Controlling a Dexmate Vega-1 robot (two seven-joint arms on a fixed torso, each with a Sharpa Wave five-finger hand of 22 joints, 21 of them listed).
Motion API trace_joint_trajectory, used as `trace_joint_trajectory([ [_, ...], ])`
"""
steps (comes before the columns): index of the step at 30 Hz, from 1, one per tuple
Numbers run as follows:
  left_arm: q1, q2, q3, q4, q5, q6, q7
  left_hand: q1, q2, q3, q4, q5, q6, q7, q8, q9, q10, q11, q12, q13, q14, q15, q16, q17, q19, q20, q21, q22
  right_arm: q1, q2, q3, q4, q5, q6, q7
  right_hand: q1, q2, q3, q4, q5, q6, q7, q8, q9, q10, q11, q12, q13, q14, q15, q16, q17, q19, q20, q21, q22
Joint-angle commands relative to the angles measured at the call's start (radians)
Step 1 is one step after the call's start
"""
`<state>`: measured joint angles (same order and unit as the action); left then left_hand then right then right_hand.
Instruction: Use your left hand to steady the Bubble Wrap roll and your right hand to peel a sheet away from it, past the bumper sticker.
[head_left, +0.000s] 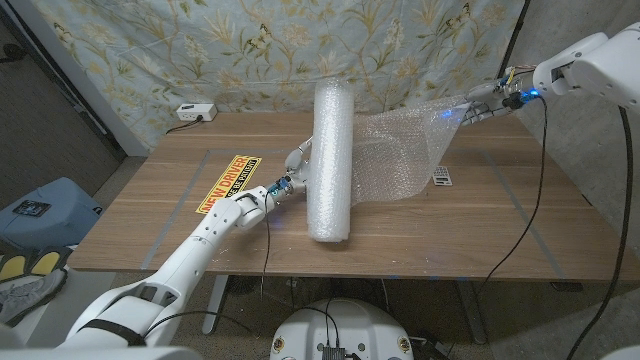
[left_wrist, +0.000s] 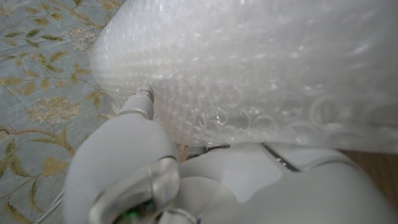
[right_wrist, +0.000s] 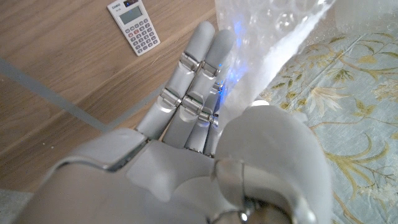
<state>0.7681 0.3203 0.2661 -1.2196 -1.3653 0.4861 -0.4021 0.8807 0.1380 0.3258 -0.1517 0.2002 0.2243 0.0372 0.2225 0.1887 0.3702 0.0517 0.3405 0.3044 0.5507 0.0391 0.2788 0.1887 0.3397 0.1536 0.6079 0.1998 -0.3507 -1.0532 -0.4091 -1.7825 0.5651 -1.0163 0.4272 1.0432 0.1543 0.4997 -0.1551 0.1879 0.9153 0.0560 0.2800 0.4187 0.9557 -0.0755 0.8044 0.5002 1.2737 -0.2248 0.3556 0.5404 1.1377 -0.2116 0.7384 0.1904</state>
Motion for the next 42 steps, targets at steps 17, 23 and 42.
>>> trace_joint_trajectory([
  [17, 0.057, -0.004, -0.060, -0.020, -0.077, 0.027, 0.029, 0.013, -0.005, 0.025, -0.004, 0.006, 0.053, -0.004, 0.011, 0.003, 0.064, -0.031, 0.017, 0.007, 0.058, -0.030, 0.010, 0.002, 0.022, -0.010, 0.016, 0.002, 0.059, 0.067, -0.103, 0.019, 0.011, -0.072, 0.027, -0.102, -0.027, -0.045, 0.026, 0.002, -0.083, 0.020, -0.060, -0.012, -0.053, 0.036, -0.036, -0.017, -0.065, 0.010, -0.045, 0.010, -0.035, 0.016, 0.007, -0.007],
  [23, 0.042, 0.014, -0.064, -0.002, -0.077, 0.044, 0.014, 0.013, -0.005, 0.028, -0.004, 0.006, 0.051, -0.006, 0.009, 0.003, 0.062, -0.031, 0.015, 0.008, 0.051, -0.024, 0.005, 0.002, 0.017, -0.009, 0.015, 0.002, 0.077, 0.087, -0.119, 0.034, 0.014, -0.082, 0.043, -0.151, -0.039, -0.078, 0.031, 0.000, -0.136, 0.041, -0.085, -0.025, -0.112, 0.072, -0.085, -0.052, -0.134, 0.044, -0.081, 0.004, -0.081, 0.045, -0.006, -0.011],
  [42, 0.038, 0.015, -0.086, -0.018, -0.072, 0.011, 0.011, 0.007, -0.008, 0.032, 0.000, 0.005, 0.042, -0.008, 0.000, 0.003, 0.053, -0.027, 0.007, 0.011, 0.039, -0.018, -0.007, 0.003, 0.001, -0.002, 0.011, 0.002, 0.124, 0.105, -0.149, 0.119, 0.010, -0.007, 0.127, -0.368, -0.104, -0.182, 0.107, -0.006, -0.204, 0.079, -0.084, -0.057, -0.206, 0.138, -0.196, -0.123, -0.228, 0.122, -0.142, -0.054, -0.140, 0.099, -0.049, -0.017],
])
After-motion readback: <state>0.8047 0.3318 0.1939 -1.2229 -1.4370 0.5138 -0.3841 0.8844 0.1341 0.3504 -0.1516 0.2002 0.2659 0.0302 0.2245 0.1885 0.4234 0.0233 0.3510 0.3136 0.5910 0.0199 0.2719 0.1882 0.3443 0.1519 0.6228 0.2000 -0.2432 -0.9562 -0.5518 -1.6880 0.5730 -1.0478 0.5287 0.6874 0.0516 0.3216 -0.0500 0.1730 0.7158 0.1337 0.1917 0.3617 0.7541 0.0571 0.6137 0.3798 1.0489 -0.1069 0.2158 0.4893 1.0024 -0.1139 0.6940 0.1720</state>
